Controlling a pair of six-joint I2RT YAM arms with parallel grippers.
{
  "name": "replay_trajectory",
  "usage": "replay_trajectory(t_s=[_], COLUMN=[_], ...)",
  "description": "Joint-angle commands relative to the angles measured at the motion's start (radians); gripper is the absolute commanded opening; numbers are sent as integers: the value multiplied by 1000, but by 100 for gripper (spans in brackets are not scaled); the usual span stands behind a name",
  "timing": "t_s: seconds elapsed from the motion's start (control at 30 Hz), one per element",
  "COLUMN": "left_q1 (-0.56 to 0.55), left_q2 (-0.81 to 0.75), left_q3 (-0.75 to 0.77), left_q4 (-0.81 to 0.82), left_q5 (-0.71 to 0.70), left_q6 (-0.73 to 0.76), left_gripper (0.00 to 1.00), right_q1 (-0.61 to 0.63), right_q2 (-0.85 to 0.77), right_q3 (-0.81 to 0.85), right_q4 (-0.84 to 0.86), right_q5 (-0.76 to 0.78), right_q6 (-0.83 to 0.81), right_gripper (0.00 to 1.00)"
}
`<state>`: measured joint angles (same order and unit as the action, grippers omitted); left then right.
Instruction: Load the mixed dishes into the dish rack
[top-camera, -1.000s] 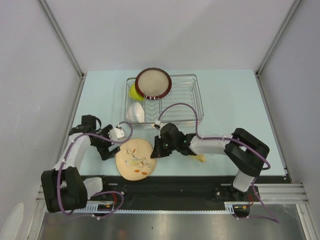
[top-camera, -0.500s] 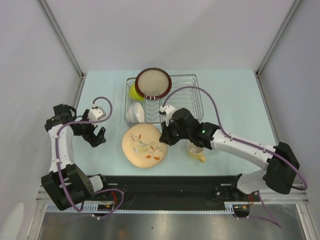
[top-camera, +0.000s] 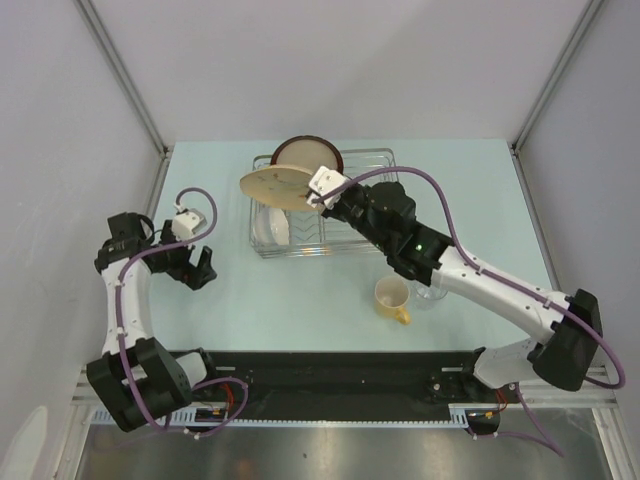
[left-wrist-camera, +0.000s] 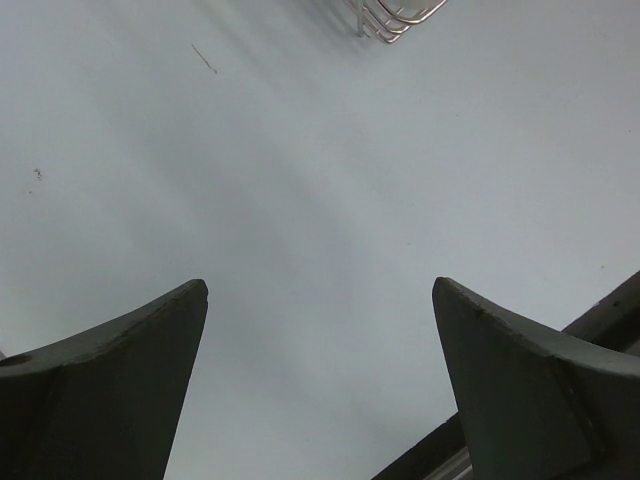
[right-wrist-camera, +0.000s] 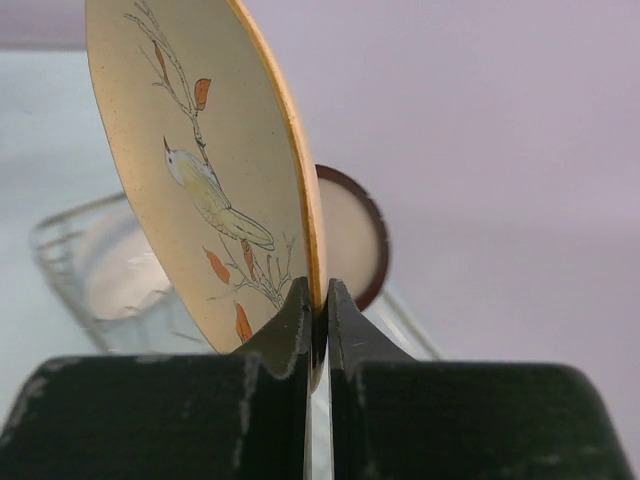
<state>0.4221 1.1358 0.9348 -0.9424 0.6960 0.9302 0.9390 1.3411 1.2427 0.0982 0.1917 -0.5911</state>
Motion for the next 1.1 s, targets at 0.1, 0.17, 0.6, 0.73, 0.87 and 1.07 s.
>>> replay_trajectory(t_s=[0.1,0.17,0.6,0.73,0.87,1.07], left_q1=[6,6,-69,-71,-72,-72], left_q2=[53,70,55,79,84,94], left_q3=[19,36,-11,-2,1,-1], left_q4=[126,126,240,241,249,244], left_q5=[91,106,37,36,31,27], left_q6=[-183,-208,-323,-335,-340,-329], left_gripper=[99,98,98,98,99,98], right_q1=[-173,-195,-270,-281,-282,-292], right_q2=[56,73,159,174,191,213], right_q3=[57,57,37,34,29,24], right_q4=[253,215,152,147,150,149], right_q5=[-44,-63,-159,-176,-181,-182], right_q6=[-204,-197,-167,-177,-200,-194], right_gripper=[0,0,0,0,0,0])
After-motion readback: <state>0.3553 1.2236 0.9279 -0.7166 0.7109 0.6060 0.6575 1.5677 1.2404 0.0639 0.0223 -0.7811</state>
